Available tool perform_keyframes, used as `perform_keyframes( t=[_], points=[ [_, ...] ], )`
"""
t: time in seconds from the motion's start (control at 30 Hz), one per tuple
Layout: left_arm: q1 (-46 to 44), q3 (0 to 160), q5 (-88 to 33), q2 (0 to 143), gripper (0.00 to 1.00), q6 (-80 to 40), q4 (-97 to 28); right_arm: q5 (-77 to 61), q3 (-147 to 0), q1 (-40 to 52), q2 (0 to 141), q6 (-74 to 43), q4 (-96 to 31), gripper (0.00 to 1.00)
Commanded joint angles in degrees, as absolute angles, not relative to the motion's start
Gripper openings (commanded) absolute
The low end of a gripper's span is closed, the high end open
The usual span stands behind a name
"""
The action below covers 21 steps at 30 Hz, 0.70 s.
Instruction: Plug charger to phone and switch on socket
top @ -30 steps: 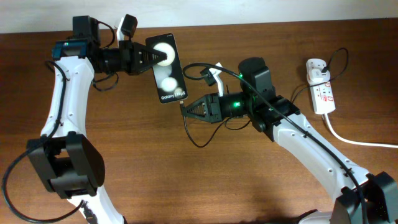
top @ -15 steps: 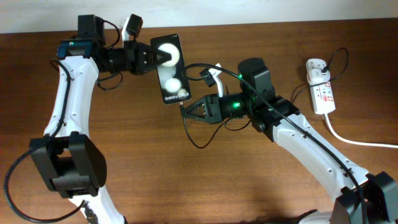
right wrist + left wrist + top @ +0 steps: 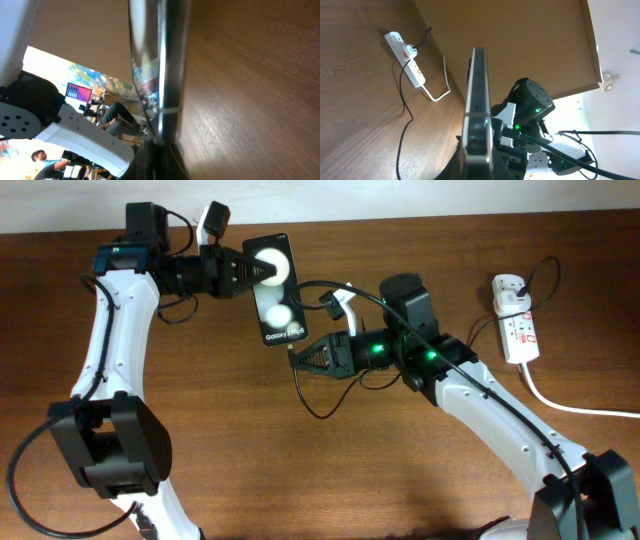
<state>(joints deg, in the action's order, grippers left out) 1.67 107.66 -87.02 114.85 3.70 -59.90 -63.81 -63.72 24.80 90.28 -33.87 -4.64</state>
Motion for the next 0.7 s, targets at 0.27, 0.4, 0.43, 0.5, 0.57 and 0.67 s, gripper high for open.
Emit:
perform_keyframes(
  t=[0.27,0.4,0.43,0.5,0.57,0.67],
  points=[
    [1.52,107.61,-90.17,113.45,0.0,3.92,-59.57,-65.47,-63.53,25.15,90.5,-33.52,-3.99,0.04],
    [1.48,107.61,-90.06,113.45,0.0,3.97,-59.57,-65.34,-63.53,25.15,90.5,-33.52,-3.99,0.04],
    [1.48,107.61,-90.08,113.45,0.0,3.95,-59.57,-65.34,-63.53,25.15,90.5,-33.52,-3.99,0.04],
    [1.48,107.61,-90.08,113.45,0.0,3.95,-59.57,-65.34,-63.53,25.15,90.5,-33.52,-3.99,0.04],
    [1.21,107.61,-90.04,113.45,0.0,3.95,-59.57,-65.34,-63.53,25.15,90.5,-33.52,-3.99,0.04],
    [0.73,107.61,-89.56,113.43,0.0,3.97,-59.57,-65.34,-63.53,25.15,90.5,-33.52,-3.99,0.04]
  ],
)
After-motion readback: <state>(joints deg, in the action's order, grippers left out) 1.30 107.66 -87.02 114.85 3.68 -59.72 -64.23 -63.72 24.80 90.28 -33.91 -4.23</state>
